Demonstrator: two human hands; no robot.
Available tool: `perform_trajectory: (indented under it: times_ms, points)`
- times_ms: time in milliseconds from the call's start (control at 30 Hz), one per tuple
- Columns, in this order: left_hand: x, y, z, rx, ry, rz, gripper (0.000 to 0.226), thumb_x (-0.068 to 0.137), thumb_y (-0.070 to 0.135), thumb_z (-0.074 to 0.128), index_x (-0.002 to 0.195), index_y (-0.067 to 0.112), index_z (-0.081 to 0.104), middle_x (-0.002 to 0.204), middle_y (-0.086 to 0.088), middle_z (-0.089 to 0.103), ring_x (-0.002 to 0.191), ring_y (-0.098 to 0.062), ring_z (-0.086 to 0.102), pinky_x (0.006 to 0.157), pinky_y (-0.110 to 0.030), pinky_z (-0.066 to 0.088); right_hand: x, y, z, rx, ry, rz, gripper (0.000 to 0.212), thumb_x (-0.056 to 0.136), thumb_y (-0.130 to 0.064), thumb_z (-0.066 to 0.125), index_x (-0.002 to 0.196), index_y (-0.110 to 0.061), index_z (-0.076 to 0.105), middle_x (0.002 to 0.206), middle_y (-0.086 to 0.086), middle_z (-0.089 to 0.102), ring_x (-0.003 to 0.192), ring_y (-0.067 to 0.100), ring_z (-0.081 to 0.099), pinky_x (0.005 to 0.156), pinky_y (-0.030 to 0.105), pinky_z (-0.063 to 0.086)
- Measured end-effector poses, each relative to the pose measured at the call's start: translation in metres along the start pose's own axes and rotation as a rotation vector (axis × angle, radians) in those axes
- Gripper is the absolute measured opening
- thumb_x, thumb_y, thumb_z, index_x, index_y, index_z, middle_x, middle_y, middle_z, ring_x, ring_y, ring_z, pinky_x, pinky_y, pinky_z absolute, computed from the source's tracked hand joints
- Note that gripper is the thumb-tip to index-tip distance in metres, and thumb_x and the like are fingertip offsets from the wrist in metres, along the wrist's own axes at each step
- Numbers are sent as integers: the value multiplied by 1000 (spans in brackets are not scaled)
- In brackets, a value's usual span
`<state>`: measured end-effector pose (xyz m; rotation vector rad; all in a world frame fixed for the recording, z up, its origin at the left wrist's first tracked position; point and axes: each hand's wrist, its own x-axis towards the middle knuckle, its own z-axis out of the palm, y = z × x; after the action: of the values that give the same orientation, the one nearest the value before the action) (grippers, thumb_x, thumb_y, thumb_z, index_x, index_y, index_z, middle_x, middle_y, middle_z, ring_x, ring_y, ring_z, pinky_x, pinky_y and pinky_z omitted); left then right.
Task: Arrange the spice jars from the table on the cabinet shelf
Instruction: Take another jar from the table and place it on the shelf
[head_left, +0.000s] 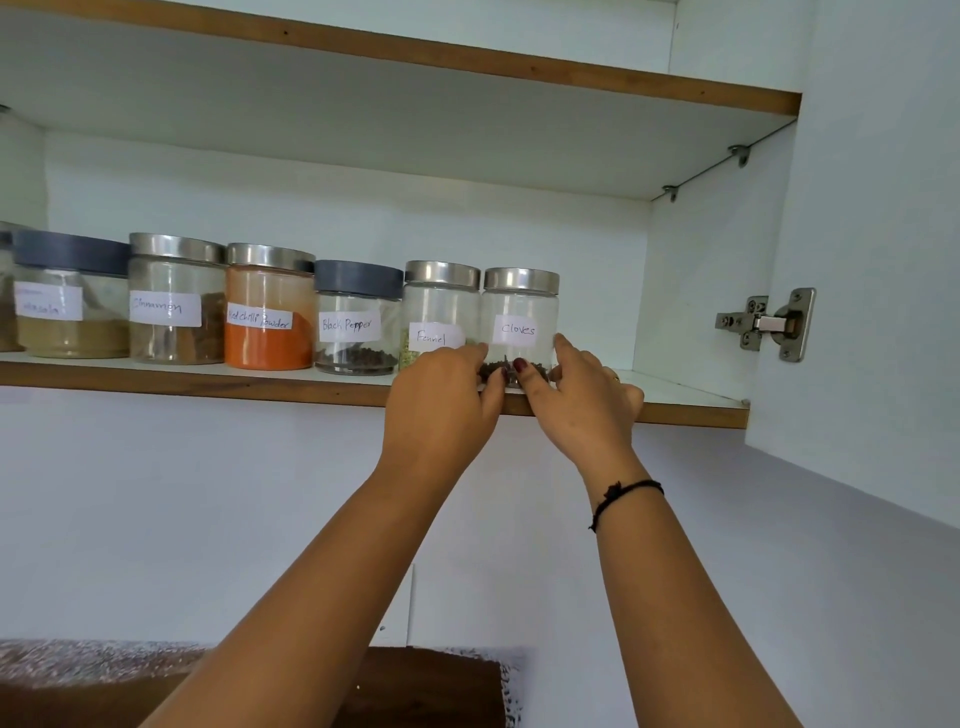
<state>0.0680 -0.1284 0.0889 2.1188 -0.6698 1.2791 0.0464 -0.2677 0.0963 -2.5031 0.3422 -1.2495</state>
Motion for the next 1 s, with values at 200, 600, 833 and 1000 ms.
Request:
perform_trajectory:
  times_ms: [200,600,833,1000]
  points:
    - [-2,1,-1,-20,12,0,29,97,33,54,108,12,71,92,-3,74,85,-20,69,69,-35,53,-3,0,0,11,-1,19,65,92,-62,42,139,-18,41,124,1,55,114,23,54,99,42,30]
    - [-6,2,-4,-134,6,-39,18,94,25,57,97,17,74,85,2,74,77,-13,68,65,-33,57,-53,1,-23,417,34,-97,57,87,-44,65,136,-24,43,128,-4,42,114,11,51,103,35,45]
    - [-23,-8,-18,-529,-2,-8,18,90,12,63,101,17,75,98,9,71,90,-3,67,81,-31,59,-138,14,-37,684,208,-178,10,88,-16,64,96,-18,70,98,-8,62,93,9,62,76,24,55]
    - [-100,-3,-27,-605,-62,20,17,97,21,61,104,16,75,102,8,72,100,-4,65,88,-20,51,-194,42,-35,729,158,-25,10,89,-6,65,92,-13,72,93,-4,66,89,7,63,69,10,50]
